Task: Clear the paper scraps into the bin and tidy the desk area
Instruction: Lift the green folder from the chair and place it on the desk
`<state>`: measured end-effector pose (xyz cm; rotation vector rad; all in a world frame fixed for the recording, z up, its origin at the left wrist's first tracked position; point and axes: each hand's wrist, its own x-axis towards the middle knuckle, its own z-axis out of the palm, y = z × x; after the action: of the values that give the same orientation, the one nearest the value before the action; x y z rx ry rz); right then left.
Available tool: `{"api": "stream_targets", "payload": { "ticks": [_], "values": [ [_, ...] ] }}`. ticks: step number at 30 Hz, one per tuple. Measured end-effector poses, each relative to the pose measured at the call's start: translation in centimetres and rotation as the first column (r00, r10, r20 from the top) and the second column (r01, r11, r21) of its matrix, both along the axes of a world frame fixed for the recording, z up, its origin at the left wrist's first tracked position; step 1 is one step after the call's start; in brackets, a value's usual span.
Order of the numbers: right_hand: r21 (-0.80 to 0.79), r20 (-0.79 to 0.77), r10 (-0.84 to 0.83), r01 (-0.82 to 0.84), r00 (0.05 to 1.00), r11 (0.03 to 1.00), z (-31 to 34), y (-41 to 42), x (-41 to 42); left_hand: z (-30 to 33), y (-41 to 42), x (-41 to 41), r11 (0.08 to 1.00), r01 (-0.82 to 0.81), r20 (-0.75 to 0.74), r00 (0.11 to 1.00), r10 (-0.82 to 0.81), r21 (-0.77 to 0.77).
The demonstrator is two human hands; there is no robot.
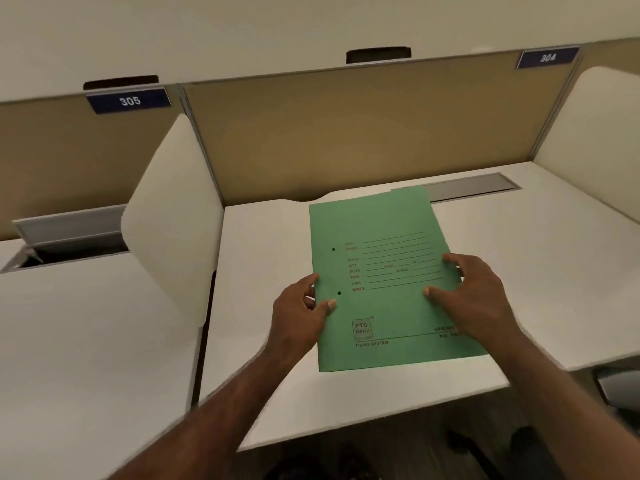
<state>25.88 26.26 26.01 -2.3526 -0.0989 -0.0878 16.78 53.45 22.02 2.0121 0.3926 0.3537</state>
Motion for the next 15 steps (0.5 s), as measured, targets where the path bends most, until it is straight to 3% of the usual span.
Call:
{"api": "stream_targets", "payload": {
  "ticks": [15],
  "values": [
    [-0.051, -0.143, 0.143, -0.152, 0.979, 0.987, -4.5, 7.9, 21.8, -3.2, 6.8, 18.4, 0.988, -0.082, -0.048, 0.995, 0.089, 0.131]
  ]
}}
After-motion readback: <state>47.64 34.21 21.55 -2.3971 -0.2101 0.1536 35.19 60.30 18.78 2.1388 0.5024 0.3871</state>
